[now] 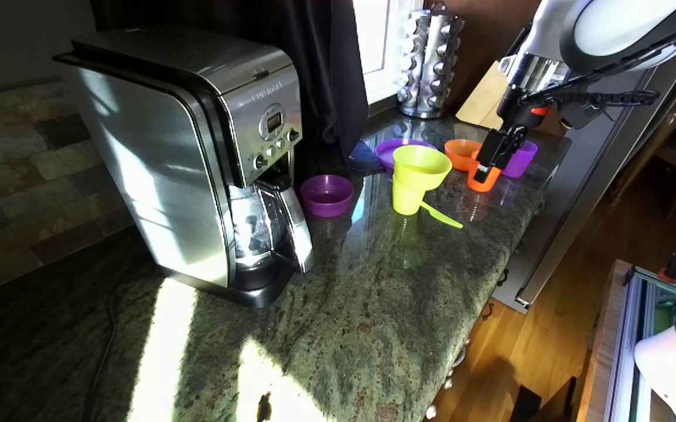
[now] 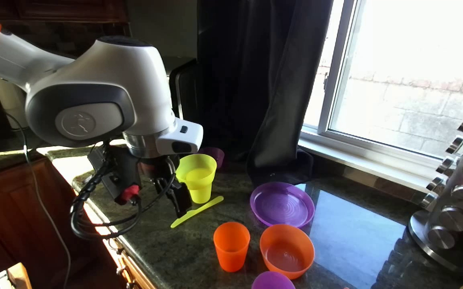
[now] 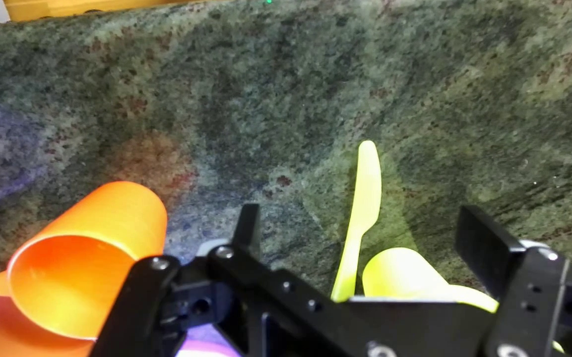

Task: Place the yellow bowl on the yellow cup. and then the yellow knife on the bowl

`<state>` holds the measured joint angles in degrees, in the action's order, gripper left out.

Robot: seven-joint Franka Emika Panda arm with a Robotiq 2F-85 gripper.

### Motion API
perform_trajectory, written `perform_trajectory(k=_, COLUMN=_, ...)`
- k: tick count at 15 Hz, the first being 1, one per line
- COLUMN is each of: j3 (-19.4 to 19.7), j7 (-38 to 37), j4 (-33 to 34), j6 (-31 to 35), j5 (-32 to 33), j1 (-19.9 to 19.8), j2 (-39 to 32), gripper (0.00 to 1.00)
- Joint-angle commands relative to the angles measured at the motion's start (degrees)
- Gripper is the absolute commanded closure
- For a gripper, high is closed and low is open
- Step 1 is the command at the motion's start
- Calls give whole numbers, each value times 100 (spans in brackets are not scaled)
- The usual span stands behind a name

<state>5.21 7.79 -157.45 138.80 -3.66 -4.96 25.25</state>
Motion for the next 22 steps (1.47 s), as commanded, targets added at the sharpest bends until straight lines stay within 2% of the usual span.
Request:
perform_trajectory(k=1, j3=46, j7=112, j4=-3, j6=725, j5=70, j1=114, j2=-635, gripper=0)
perform_trajectory(k=12, j3=118, j7=1014, j4=-14, j6=2418, j5=-812, j1=777, j2=-1896, gripper=0)
perform_trajectory(k=15, j3=91, j7=1328, j4=-14, j6=2624, j5=-1200, j1=871, j2=-2092, gripper=8)
perform_trajectory(k=22, j3=54, j7=1747, j4=96, j6=2733, j5=-1578, j1=902, j2=-2388, gripper=65)
